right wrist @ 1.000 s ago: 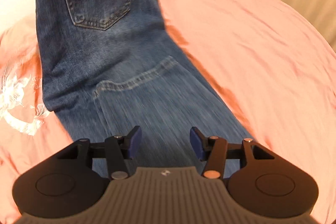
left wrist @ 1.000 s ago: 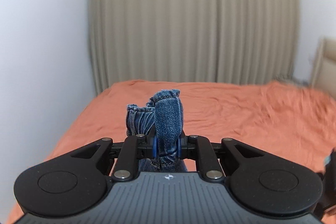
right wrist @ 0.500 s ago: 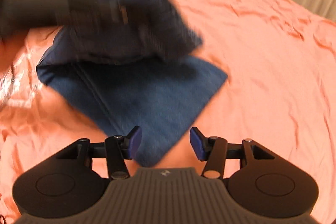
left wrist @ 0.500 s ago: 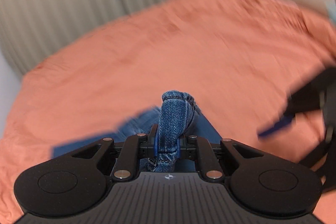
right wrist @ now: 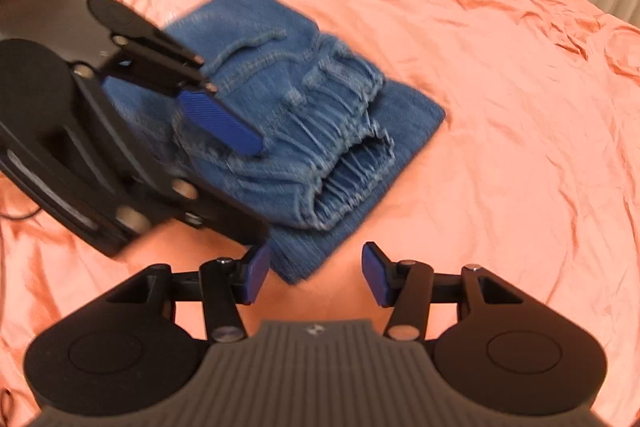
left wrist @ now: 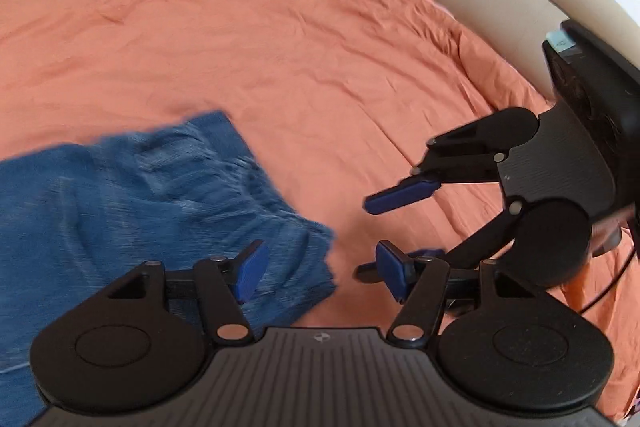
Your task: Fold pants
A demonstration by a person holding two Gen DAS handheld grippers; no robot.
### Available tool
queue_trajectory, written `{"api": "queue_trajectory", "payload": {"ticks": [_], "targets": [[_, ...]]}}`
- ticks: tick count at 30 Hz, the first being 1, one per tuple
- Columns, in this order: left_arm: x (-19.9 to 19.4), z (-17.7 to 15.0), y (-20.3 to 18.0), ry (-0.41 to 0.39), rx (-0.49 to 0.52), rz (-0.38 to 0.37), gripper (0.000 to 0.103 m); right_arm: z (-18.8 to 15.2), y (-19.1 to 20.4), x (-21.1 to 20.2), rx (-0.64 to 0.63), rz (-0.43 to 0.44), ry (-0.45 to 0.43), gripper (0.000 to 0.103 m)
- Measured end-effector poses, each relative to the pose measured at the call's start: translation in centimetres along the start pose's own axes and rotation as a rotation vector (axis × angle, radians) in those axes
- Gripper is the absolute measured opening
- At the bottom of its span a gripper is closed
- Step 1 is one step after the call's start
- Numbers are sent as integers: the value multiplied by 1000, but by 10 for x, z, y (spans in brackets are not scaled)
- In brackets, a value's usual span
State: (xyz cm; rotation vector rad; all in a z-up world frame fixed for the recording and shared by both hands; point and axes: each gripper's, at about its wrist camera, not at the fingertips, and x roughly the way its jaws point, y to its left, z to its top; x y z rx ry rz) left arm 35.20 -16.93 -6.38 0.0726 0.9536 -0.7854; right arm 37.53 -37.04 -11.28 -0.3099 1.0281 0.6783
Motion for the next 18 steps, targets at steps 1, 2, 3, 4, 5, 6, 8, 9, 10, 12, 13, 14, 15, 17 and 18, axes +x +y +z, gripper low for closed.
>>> {"api": "queue_trajectory", "payload": {"ticks": [1, 2, 3, 4, 5, 6, 8, 9, 10, 12, 13, 14, 15, 17, 18], "targets": [[-9, -2, 6, -10, 18, 35, 73, 4, 0, -4, 20, 16, -16, 48], [-18, -5, 13, -18, 40, 82, 73, 7, -1, -9, 42, 29, -33, 48], [-25, -8, 21, -24, 58, 128, 74, 11, -1, -12, 69, 41, -47, 48], [-31, -13, 30, -23, 78, 177, 74, 15, -1, -12, 100, 55, -58, 47], [-38, -20, 39, -18, 96, 232, 74, 20, -1, -11, 132, 65, -64, 45], [-45, -30, 48, -17, 108, 285, 74, 25, -1, -8, 159, 67, -65, 42], [-57, -47, 62, -21, 117, 374, 74, 35, -1, 2, 195, 44, -51, 29], [-64, -57, 70, -21, 115, 397, 74, 40, -1, 9, 213, 35, -39, 24], [-70, -68, 78, -21, 104, 408, 74, 43, -2, 16, 235, 32, -28, 25], [-80, -91, 91, -8, 75, 422, 74, 49, -7, 29, 289, 36, -14, 26], [-82, -102, 95, -3, 71, 429, 74, 51, -10, 35, 320, 36, -13, 26], [-83, -112, 98, 0, 72, 440, 74, 51, -15, 39, 355, 41, -17, 26], [-84, -121, 100, 5, 77, 451, 74, 52, -19, 43, 387, 45, -22, 28], [-83, -136, 101, 9, 102, 464, 74, 52, -25, 51, 421, 19, -25, 40], [-81, -143, 101, 10, 115, 473, 75, 50, -27, 55, 421, -2, -24, 40]]}}
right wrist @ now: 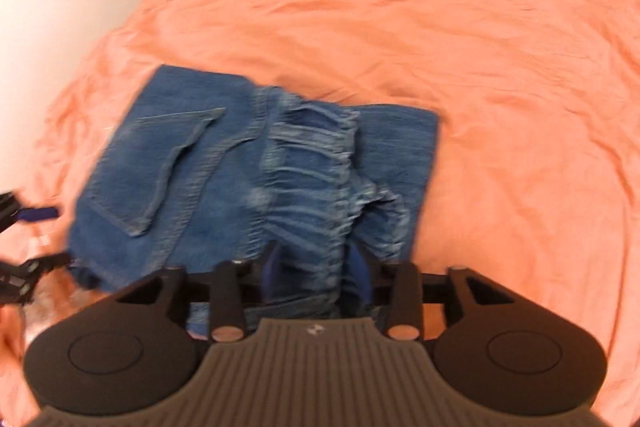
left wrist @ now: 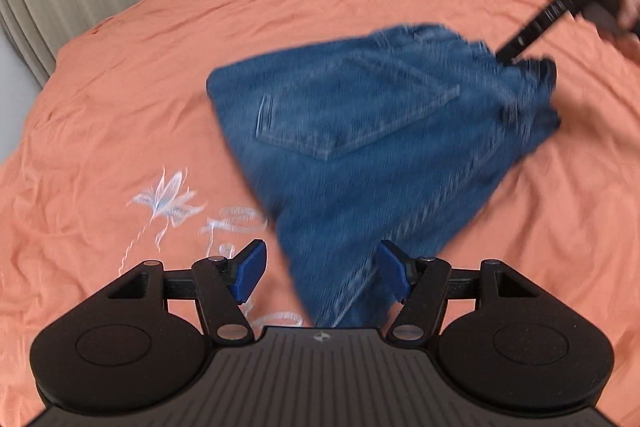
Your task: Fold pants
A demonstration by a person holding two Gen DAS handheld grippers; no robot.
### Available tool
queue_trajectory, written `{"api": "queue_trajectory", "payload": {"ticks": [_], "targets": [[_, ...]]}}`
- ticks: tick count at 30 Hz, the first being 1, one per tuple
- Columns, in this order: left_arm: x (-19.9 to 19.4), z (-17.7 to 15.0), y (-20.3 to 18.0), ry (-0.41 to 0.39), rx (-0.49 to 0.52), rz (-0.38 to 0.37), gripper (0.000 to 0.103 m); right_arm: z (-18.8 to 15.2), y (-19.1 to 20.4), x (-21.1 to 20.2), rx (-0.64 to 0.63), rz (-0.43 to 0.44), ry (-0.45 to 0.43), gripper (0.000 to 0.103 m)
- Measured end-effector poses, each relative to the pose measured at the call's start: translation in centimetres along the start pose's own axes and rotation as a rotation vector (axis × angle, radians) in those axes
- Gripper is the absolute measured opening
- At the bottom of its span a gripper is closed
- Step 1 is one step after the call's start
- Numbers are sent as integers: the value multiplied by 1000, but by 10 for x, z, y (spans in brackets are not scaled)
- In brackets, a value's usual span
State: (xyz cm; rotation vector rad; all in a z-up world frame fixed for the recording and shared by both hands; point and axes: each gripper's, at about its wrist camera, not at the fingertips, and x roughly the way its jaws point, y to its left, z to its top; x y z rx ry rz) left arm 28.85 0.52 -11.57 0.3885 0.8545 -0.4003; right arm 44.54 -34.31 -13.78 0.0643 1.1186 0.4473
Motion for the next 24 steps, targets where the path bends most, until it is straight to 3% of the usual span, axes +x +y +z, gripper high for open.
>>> {"api": "queue_trajectory", "payload": {"ticks": [3, 4, 6, 10, 15, 18, 24], "targets": [[6, -15, -6, 21, 40, 14, 76, -3, -9, 12, 74, 40, 15, 37], [9, -19, -7, 35, 50, 14, 76, -4, -11, 14, 100, 59, 16, 31], [16, -23, -11, 48, 81, 30, 75, -3, -13, 14, 141, 113, 18, 31], [13, -23, -15, 2, 91, 71, 69, 0, -3, -5, 58, 232, -7, 32], [13, -20, -11, 7, 50, 61, 66, 2, -19, 12, 166, 145, 86, 39], [10, -19, -12, 10, 59, 72, 64, -3, -23, 21, 201, 184, 71, 37], [9, -22, -11, -1, 57, 66, 55, 5, -2, -5, 36, 164, 53, 33]]}}
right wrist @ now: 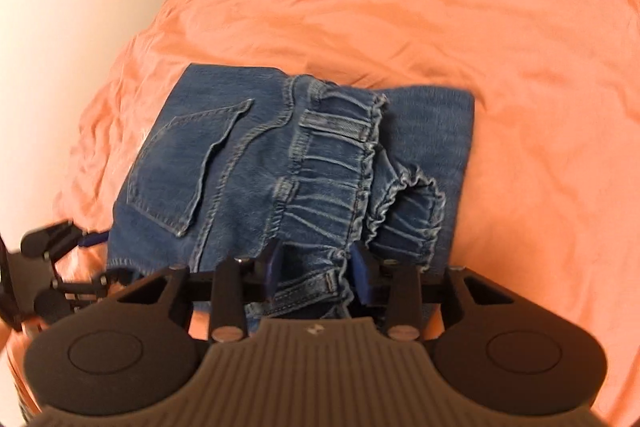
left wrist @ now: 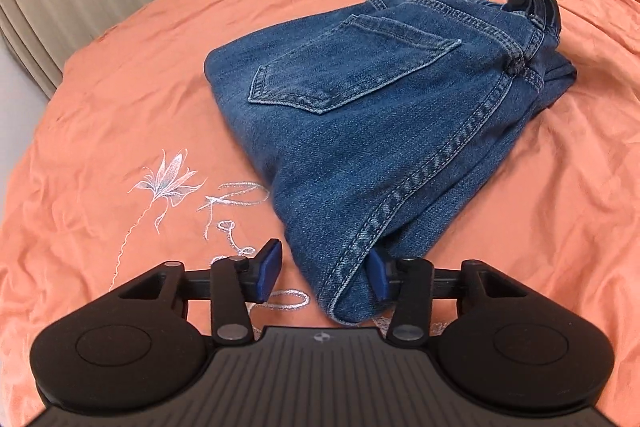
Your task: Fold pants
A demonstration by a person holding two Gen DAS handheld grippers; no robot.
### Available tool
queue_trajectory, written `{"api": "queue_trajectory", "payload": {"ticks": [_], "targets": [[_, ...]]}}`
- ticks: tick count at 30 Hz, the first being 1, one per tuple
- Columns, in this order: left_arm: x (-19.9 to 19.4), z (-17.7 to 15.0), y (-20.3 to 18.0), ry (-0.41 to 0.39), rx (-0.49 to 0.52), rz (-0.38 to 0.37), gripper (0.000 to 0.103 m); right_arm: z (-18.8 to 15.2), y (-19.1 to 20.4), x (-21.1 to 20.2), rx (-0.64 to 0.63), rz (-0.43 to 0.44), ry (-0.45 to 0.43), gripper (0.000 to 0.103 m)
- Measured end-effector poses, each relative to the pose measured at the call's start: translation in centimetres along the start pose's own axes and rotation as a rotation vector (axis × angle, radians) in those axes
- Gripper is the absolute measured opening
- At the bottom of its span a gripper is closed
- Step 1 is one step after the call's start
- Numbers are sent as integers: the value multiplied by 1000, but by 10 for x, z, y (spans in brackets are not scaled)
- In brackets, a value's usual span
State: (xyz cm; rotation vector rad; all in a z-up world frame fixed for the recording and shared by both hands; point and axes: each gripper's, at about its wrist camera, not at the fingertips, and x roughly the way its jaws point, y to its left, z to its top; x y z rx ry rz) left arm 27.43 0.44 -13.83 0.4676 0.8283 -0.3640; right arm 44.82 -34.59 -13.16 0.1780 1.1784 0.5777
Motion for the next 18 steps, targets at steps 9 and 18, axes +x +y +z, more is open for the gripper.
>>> {"api": "queue_trajectory", "payload": {"ticks": [9, 18], "targets": [[4, 7, -5, 10, -13, 33, 52, 1, -7, 5, 20, 42, 6, 36], [9, 11, -10, 22, 6, 55, 38, 0, 9, -23, -35, 23, -102, 6]]}}
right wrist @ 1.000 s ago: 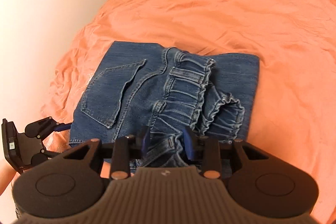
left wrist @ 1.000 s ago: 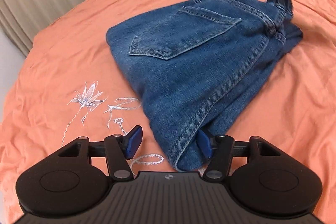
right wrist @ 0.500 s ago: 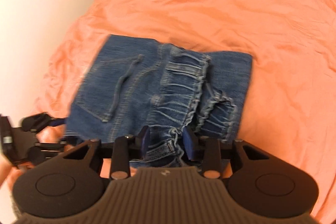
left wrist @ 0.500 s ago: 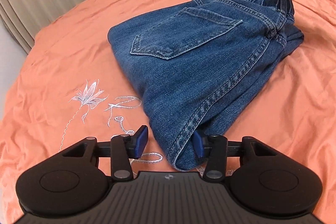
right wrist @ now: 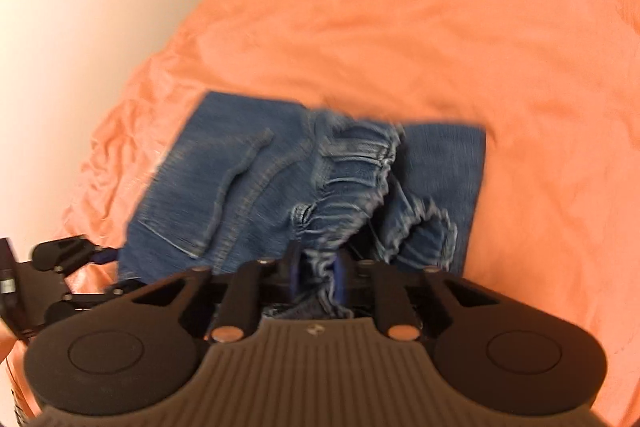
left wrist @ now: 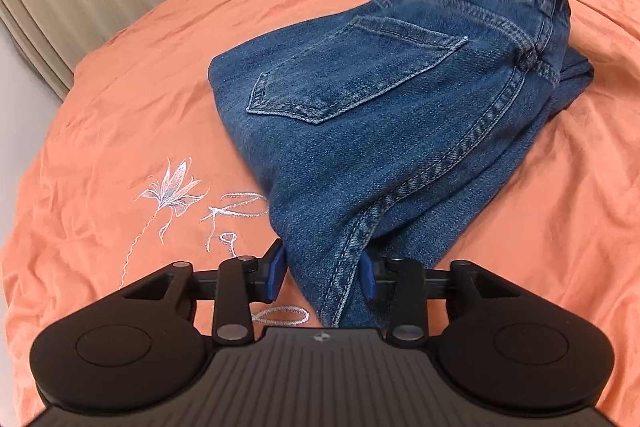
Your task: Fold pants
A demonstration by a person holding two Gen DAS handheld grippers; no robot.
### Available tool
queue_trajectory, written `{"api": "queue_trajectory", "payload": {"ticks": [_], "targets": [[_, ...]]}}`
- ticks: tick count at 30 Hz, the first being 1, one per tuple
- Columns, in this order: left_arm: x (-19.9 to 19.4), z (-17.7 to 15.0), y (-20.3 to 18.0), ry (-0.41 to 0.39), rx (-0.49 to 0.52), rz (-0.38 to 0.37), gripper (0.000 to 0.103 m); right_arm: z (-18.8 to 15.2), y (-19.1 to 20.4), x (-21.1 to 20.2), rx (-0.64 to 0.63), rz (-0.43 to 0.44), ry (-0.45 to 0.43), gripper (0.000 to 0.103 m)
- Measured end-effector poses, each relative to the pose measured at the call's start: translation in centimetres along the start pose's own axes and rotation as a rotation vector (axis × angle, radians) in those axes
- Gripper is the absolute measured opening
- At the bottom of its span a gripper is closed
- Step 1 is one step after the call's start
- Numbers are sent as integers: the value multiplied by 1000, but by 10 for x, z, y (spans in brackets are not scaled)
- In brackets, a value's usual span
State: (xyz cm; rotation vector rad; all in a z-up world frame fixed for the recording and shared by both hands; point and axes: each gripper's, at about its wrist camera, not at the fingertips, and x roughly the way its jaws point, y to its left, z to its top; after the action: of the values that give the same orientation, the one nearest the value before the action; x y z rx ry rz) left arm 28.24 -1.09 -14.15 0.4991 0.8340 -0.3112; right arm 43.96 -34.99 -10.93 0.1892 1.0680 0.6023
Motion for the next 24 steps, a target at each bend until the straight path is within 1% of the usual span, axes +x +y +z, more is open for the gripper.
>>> {"api": "queue_trajectory", "payload": {"ticks": [1, 2, 3, 4, 6, 7, 10, 14, 18, 21, 22, 24], "targets": [[0, -1, -1, 0, -1, 2, 34, 4, 8, -9, -36, -16, -8, 4], [0, -1, -2, -5, 0, 9, 32, 8, 16, -17, -65, -43, -17, 3], [-1, -2, -3, -9, -2, 17, 24, 11, 24, -26, -90, -57, -28, 2], [-3, -2, -2, -15, -3, 24, 18, 11, 35, -36, -130, -85, -58, 2], [-7, -5, 0, -33, -13, 37, 15, 10, 62, -58, -243, -136, -102, 1], [-9, -7, 4, -37, -33, 32, 14, 5, 69, -65, -285, -154, -119, 1], [-11, -13, 19, -42, -122, -18, 14, -13, 61, -77, -293, -179, -132, 0], [-5, -16, 31, -7, -177, -65, 15, -56, 36, -50, -253, -198, -33, 0], [-2, -17, 39, 23, -182, -96, 17, -86, 17, -22, -190, -195, 26, 0], [-9, -11, 44, 39, -180, -137, 21, -92, 10, -3, -185, -217, 67, 0], [-15, -10, 45, 34, -189, -148, 24, -92, 8, 6, -179, -227, 84, 0], [-29, -6, 53, 15, -190, -182, 26, -88, 5, 19, -171, -232, 110, 1]]}}
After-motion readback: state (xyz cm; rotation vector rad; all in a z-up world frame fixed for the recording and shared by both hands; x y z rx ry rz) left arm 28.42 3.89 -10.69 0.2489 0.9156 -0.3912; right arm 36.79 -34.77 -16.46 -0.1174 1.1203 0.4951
